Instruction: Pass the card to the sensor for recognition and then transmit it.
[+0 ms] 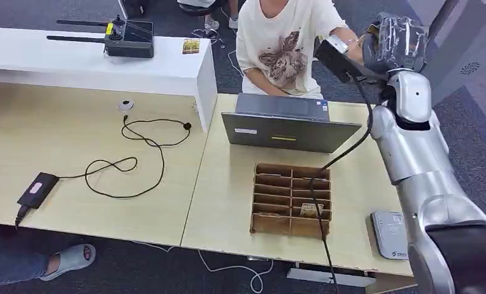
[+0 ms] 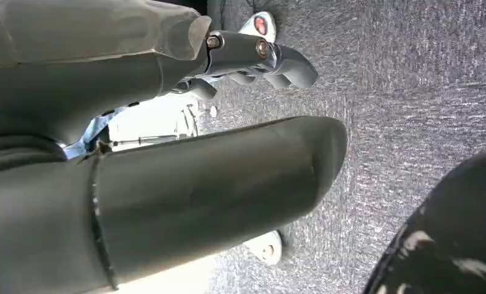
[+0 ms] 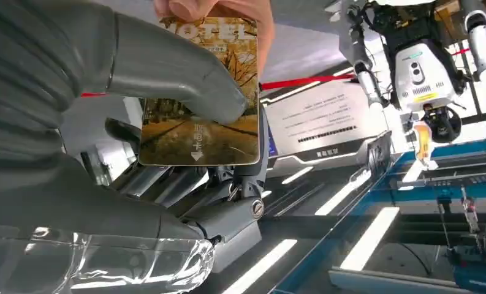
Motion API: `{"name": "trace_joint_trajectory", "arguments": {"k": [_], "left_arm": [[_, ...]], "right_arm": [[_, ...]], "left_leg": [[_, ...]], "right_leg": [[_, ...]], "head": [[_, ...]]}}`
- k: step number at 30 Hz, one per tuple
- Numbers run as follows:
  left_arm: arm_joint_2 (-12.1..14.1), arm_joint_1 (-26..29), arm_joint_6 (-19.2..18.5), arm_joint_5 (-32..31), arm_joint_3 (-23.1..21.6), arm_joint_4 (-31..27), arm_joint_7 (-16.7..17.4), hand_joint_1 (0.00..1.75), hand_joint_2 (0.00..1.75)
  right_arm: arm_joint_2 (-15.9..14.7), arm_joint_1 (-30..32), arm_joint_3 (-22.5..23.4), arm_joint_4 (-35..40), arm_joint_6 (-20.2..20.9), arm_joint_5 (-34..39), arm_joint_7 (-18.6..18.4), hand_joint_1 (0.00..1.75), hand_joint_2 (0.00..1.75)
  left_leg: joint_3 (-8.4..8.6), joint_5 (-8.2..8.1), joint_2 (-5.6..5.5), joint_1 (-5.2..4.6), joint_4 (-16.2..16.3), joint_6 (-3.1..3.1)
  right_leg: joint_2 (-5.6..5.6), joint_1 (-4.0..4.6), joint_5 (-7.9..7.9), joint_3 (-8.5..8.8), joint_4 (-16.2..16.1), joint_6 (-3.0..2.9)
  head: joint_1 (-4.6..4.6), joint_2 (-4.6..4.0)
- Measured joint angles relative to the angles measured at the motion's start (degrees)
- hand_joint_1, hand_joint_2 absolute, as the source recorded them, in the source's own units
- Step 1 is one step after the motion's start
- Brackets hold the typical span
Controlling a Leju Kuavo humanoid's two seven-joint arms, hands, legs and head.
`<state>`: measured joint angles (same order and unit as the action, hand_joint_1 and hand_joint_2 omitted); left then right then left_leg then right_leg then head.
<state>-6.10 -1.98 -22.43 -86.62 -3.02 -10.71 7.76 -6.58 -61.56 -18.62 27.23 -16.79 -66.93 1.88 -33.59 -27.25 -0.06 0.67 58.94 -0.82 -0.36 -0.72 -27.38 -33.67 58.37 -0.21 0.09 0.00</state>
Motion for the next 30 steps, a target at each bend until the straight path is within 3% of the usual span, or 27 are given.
{"name": "trace_joint_trajectory", "arguments": {"k": [6,12,19,26,30], "left_arm": [[0.0,0.0,0.33,0.0,0.0,0.0,-0.02,0.0,0.0],[0.0,0.01,0.48,0.0,0.0,0.0,0.02,0.0,0.0],[0.02,0.1,0.55,0.11,0.0,0.0,0.98,0.0,0.0],[0.37,0.16,0.92,0.15,0.04,0.0,1.01,0.0,0.0],[0.44,0.39,1.09,0.15,0.07,0.0,1.01,0.0,0.0]], "right_arm": [[0.0,0.04,0.04,0.04,-1.55,1.99,1.16,1.75,1.75],[-0.04,1.76,3.47,2.03,-0.64,15.57,8.67,1.75,1.75],[-4.07,7.73,10.39,10.96,13.58,41.56,15.21,1.75,1.75],[-10.05,14.59,15.17,18.76,21.08,53.82,16.68,1.75,1.75],[-14.89,23.14,17.84,26.26,27.17,65.01,16.83,1.75,1.75]], "left_leg": [[0.01,0.0,0.02,0.0,0.0,0.0],[0.02,0.0,0.02,0.0,0.01,0.0],[-0.03,-0.01,-0.18,-0.01,0.02,0.01],[-0.02,-0.03,-0.16,-0.02,0.06,0.04],[-0.05,-0.04,-0.52,0.01,0.06,0.05]], "right_leg": [[0.02,0.0,0.0,-0.02,0.0,0.0],[0.02,0.0,0.0,-0.02,-0.01,0.0],[-0.15,-0.01,0.0,0.02,-0.08,0.0],[-0.14,-0.02,-0.01,-0.02,-0.11,0.01],[-0.42,0.01,-0.08,0.06,-0.14,0.09]], "head": [[0.0,0.02],[-0.02,0.0],[0.02,0.02],[0.0,0.0],[-0.02,0.0]]}}
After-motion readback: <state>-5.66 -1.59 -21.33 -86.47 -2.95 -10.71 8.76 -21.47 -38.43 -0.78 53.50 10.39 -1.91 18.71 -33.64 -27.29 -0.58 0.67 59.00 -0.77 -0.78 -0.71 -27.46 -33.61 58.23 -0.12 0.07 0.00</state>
